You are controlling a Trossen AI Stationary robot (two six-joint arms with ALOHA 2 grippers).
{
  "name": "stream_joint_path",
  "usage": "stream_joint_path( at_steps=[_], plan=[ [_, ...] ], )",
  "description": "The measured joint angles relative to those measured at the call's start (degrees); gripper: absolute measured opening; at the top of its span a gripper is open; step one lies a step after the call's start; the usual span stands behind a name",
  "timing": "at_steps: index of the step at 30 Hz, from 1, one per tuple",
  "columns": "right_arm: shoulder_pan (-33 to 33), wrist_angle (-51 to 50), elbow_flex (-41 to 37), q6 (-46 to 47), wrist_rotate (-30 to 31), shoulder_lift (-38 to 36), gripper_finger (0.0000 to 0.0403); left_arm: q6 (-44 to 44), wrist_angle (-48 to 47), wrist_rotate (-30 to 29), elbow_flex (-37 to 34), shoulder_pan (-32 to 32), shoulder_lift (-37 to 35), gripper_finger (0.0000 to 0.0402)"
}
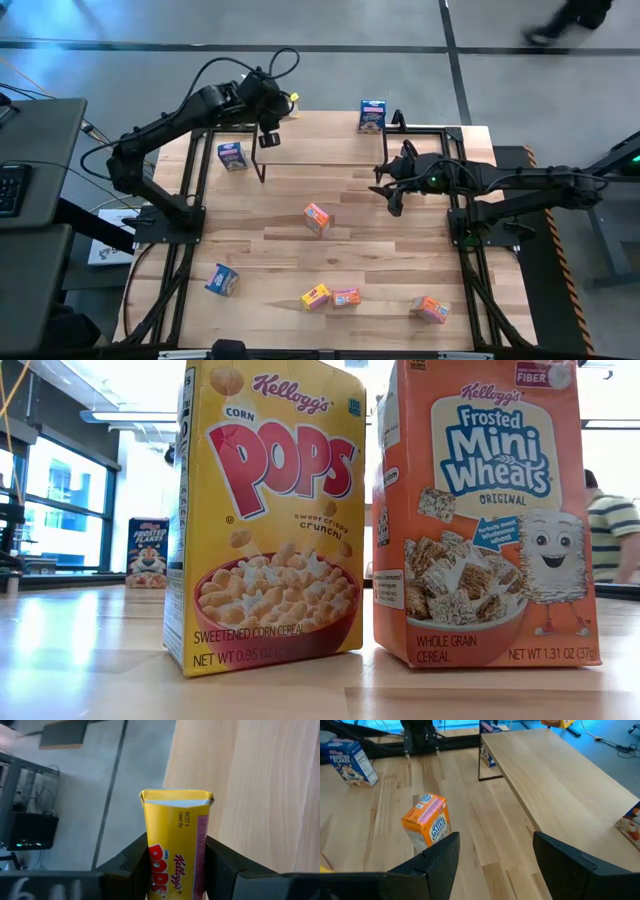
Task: Stack cereal on shelf
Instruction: Put the middle left yellow cereal box on the shelf
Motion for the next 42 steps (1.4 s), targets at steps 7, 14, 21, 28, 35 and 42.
stream_joint_path(
  at_steps=[7, 14, 21, 28, 35, 42],
  plan=[
    [0.0, 0.3, 0.0, 0.0, -0.1, 3.7, 0.0245, -0.1, -4.3, 3.5, 2.4, 2.8, 2.2, 0.0135],
    [0.0, 2.9, 0.0, -0.3, 0.0, 5.5, 0.0245, -0.1, -7.0, 8.6, 2.4, 5.8, 2.6, 0.0135],
    [0.0, 5.2, 0.0, -0.4, 0.0, 5.5, 0.0245, 0.0, -9.0, 11.0, 2.4, 6.4, 2.6, 0.0135],
    [0.0, 6.4, 0.0, -0.4, 0.0, 5.5, 0.0245, 0.4, -10.3, 16.3, 2.4, 6.3, 2.6, 0.0135],
    [0.0, 6.6, 0.0, -0.3, 0.0, 5.5, 0.0245, 3.0, -9.7, 16.1, 2.3, 6.4, 2.6, 0.0136],
    [0.0, 6.6, 0.0, -0.4, 0.0, 5.5, 0.0245, 5.3, -8.8, 11.0, 2.3, 6.3, 2.7, 0.0135]
  ],
)
